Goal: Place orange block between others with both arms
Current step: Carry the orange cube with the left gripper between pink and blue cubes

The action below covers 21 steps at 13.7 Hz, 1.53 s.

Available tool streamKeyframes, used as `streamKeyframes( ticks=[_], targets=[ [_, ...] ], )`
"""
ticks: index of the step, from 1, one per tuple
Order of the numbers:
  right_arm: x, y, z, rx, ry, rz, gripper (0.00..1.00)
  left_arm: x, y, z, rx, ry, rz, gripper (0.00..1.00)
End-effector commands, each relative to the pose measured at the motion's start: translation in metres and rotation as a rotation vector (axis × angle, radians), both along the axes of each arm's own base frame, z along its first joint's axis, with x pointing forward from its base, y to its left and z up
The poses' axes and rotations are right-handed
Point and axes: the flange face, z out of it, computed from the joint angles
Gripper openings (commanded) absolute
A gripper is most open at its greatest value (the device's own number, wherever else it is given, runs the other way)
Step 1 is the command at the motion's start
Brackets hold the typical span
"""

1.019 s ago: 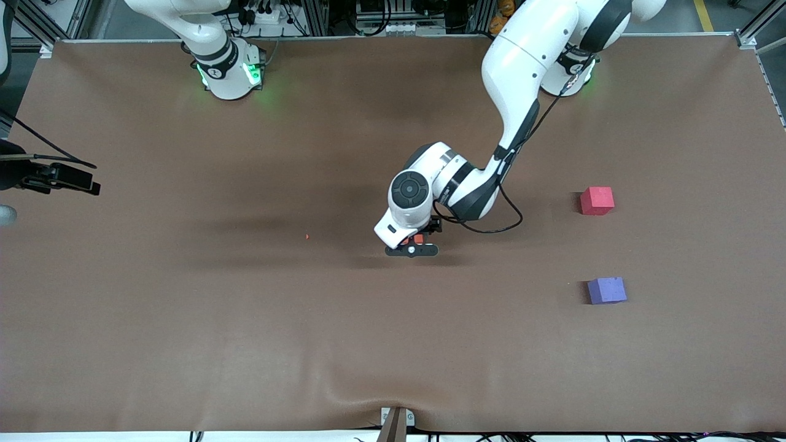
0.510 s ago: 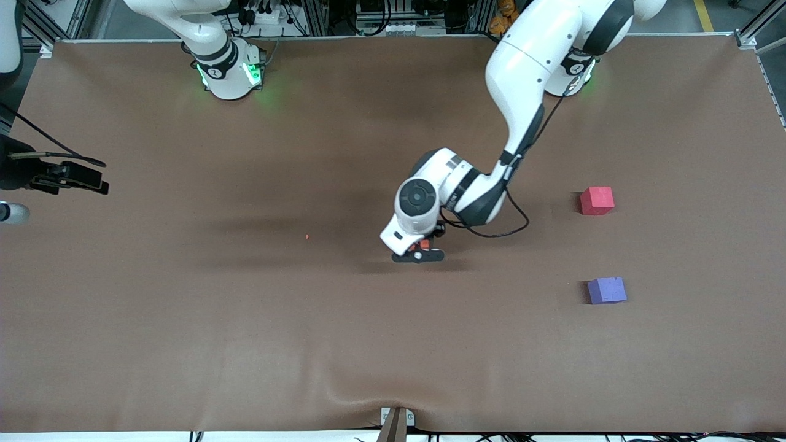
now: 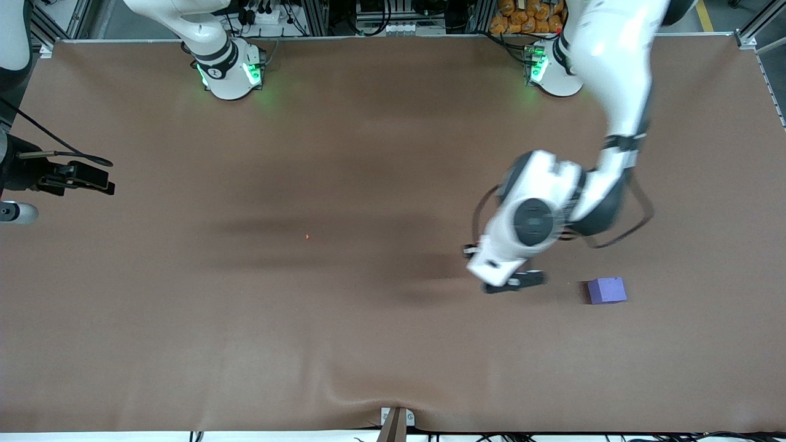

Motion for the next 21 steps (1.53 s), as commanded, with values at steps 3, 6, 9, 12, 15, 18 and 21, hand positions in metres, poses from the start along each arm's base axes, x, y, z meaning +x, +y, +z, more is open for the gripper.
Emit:
streamKeyframes(
  ticks=[3,6,9,12,15,18,21],
  targets=[
    [0.001,0.004,0.000,-0.017,0.000,0.006,1.00,-0.015,0.151,0.014,-0.037,0.055,-0.039,0.00],
    [0.014,0.006,-0.017,-0.009,-0.010,0.011,1.00,-0.022,0.218,-0.019,-0.052,0.056,-0.070,0.00],
    [0.020,0.013,-0.023,-0.013,-0.025,0.021,1.00,-0.036,0.250,-0.053,-0.065,0.006,-0.124,0.00],
    [0.026,0.012,-0.031,-0.014,-0.030,0.019,1.00,-0.043,0.271,-0.080,-0.056,-0.034,-0.161,0.01],
    [0.026,0.015,-0.031,-0.018,-0.030,0.018,1.00,-0.040,0.290,-0.103,-0.026,-0.047,-0.201,0.01],
    [0.026,0.013,-0.022,-0.016,-0.045,0.012,1.00,-0.042,0.299,-0.121,-0.030,-0.053,-0.205,0.01],
    [0.017,0.012,0.001,-0.014,-0.048,0.016,1.00,-0.048,0.297,-0.142,-0.031,-0.074,-0.208,0.01]
  ],
)
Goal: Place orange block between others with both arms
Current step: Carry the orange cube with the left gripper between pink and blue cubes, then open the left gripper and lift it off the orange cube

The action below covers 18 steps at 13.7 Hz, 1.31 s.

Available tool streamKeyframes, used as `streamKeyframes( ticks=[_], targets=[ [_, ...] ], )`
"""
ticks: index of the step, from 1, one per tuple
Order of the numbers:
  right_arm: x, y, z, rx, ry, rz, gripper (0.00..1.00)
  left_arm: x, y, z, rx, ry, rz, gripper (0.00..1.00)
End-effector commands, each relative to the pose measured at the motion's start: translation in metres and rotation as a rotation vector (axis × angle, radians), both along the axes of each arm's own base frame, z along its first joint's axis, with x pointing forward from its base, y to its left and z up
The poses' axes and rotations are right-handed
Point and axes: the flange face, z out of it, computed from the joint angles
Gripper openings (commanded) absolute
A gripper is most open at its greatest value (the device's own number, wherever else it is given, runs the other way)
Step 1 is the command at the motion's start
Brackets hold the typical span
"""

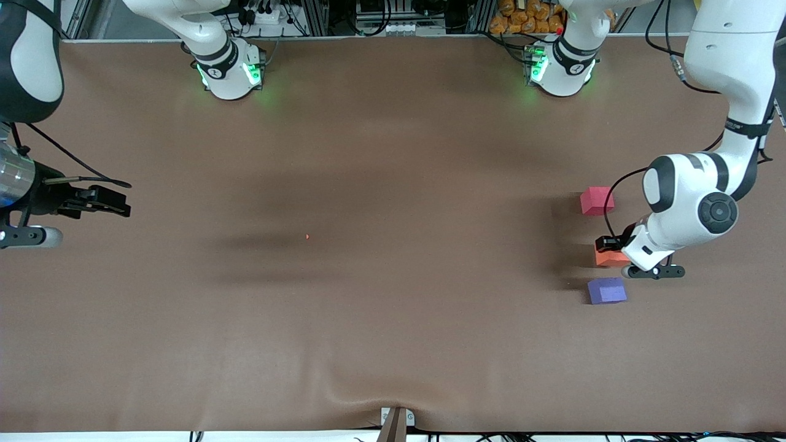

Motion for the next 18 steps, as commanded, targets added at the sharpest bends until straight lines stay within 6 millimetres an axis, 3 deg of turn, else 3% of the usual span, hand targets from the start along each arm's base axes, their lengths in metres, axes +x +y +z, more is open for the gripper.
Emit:
streamKeyframes(
  ticks=[1,3,6,7,8,11,13,15,18],
  targets=[
    [-0.018,-0.003,0.029,-0.003,0.042,-0.003,1.00,-0.005,-0.002,-0.012,0.009,-0.013,-0.029,0.01],
    [-0.030,-0.002,0.052,0.000,0.080,-0.001,1.00,-0.007,-0.004,-0.019,0.008,-0.002,-0.032,0.04],
    [-0.035,0.005,0.066,0.000,0.066,0.009,1.00,-0.007,-0.006,-0.022,0.007,0.004,-0.036,0.10],
    [-0.035,0.003,0.067,0.000,0.065,0.006,1.00,-0.008,-0.006,-0.024,0.008,0.007,-0.037,0.39],
    [-0.035,0.001,0.068,0.003,0.059,0.003,1.00,-0.007,-0.007,-0.026,0.006,0.008,-0.037,0.98],
    [-0.033,0.007,0.072,0.001,0.042,0.014,1.00,-0.006,-0.003,-0.023,0.008,0.010,-0.020,1.00],
    [-0.032,0.007,0.072,-0.001,0.036,0.014,1.00,-0.002,-0.001,-0.005,0.011,-0.016,-0.011,1.00],
    [-0.032,0.006,0.078,-0.003,0.020,0.012,1.00,0.004,0.001,0.038,0.018,-0.063,-0.012,1.00],
    [-0.032,0.005,0.078,-0.005,0.022,0.009,1.00,0.025,0.003,0.125,0.028,-0.069,-0.016,1.00]
  ],
)
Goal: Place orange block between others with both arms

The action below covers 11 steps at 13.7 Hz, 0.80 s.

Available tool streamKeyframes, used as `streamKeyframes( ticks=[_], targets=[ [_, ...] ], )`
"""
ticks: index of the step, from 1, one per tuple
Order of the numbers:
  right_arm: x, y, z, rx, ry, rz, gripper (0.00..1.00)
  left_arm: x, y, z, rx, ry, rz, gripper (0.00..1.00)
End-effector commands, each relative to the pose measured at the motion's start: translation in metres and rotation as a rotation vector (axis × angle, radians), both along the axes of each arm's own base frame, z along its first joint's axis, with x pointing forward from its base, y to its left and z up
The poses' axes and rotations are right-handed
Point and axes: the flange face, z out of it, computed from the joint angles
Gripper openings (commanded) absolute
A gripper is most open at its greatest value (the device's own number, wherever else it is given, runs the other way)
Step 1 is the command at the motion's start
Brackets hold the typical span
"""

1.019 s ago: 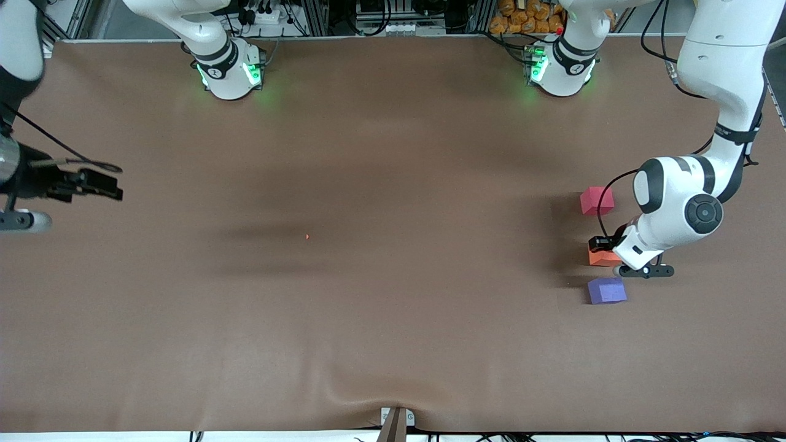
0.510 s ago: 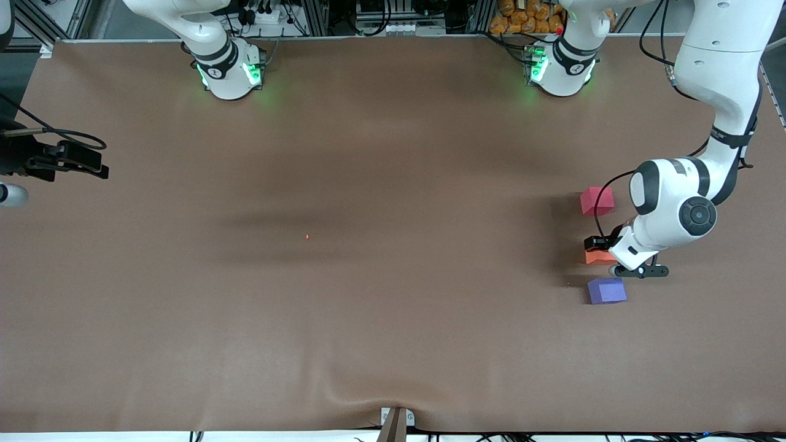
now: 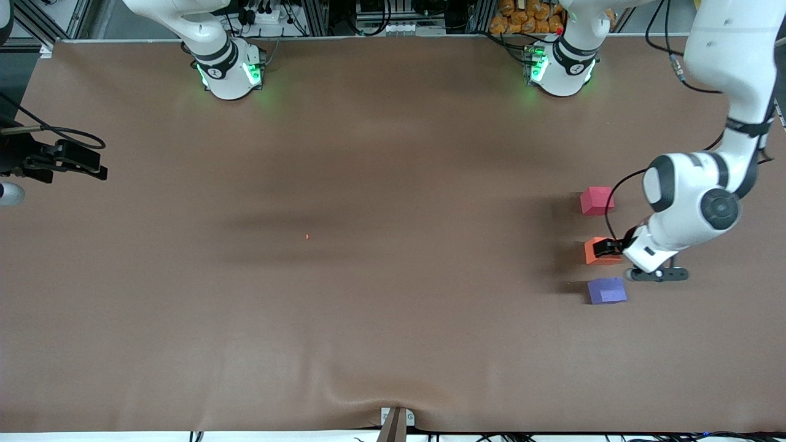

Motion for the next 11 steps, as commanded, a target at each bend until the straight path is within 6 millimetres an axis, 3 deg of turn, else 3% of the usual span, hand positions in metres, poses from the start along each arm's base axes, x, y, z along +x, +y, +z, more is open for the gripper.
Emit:
streamKeyframes(
  ticks=[1,4,7,9,10,11],
  targets=[
    [-0.002,-0.002,0.007,-0.012,-0.009,-0.011,1.00,0.014,0.008,0.091,0.027,0.003,-0.009,1.00],
    [-0.002,-0.005,0.007,-0.011,-0.009,-0.016,1.00,0.035,0.030,0.183,0.039,-0.014,0.027,1.00],
    [-0.003,-0.001,0.007,-0.012,-0.005,-0.011,1.00,0.027,0.011,0.264,0.020,-0.029,0.019,1.00],
    [-0.008,0.000,0.017,-0.010,-0.022,-0.011,1.00,0.005,-0.012,0.306,0.005,-0.051,-0.008,1.00],
    [-0.015,-0.003,0.029,-0.001,-0.049,-0.041,1.00,-0.003,-0.015,0.315,0.005,-0.039,-0.013,1.00],
    [-0.018,-0.001,0.027,0.000,-0.046,-0.064,1.00,-0.009,-0.019,0.318,0.005,-0.020,-0.017,1.00]
  ],
)
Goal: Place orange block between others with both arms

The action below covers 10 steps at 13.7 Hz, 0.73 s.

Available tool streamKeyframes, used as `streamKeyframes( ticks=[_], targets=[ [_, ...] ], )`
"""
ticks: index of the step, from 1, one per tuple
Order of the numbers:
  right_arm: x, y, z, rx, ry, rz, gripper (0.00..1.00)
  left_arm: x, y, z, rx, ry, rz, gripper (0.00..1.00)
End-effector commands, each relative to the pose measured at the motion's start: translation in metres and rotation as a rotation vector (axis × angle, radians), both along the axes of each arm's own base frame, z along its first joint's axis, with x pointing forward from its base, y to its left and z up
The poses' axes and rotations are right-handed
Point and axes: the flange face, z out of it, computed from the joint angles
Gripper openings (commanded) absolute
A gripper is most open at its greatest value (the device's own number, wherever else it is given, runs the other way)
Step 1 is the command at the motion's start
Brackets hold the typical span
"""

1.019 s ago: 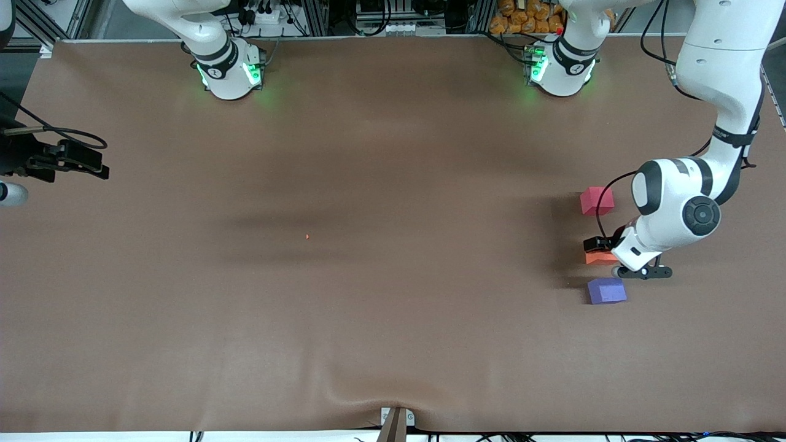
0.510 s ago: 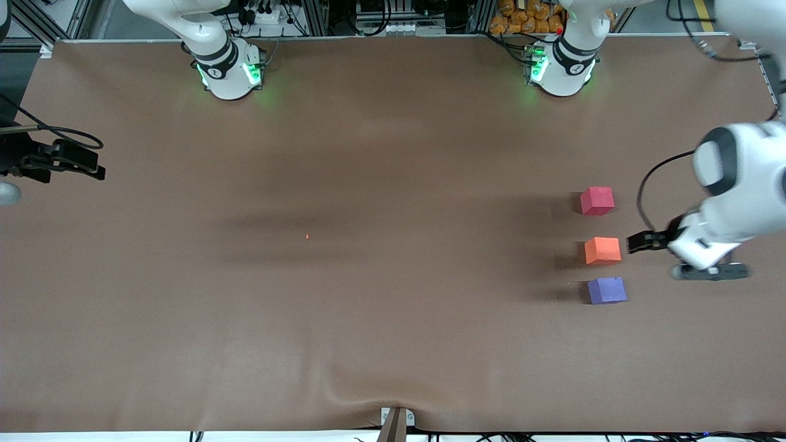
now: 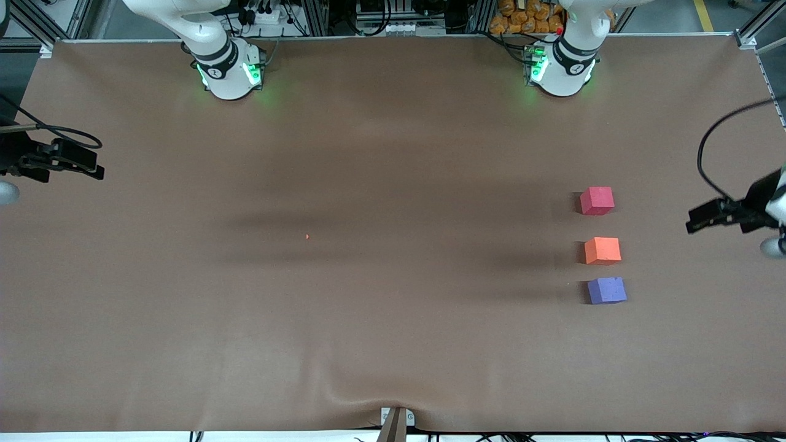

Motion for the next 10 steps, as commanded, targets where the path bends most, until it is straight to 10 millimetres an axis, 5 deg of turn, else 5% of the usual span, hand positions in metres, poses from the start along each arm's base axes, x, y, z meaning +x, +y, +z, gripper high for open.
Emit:
streamKeyframes(
  ticks=[1,4,7,10],
  targets=[
    [-0.018,-0.001,0.016,0.007,-0.040,-0.059,1.00,-0.028,-0.007,0.030,-0.002,0.027,-0.006,1.00],
    [-0.032,-0.004,0.020,0.008,-0.054,-0.069,1.00,-0.058,-0.028,0.050,0.005,0.038,-0.037,1.00],
    [-0.058,-0.003,0.034,0.002,0.003,-0.104,1.00,-0.097,-0.058,0.046,-0.011,0.050,-0.073,1.00],
    [-0.063,-0.005,0.039,0.001,0.004,-0.107,1.00,-0.109,-0.061,0.046,-0.010,0.051,-0.047,1.00]
  ],
)
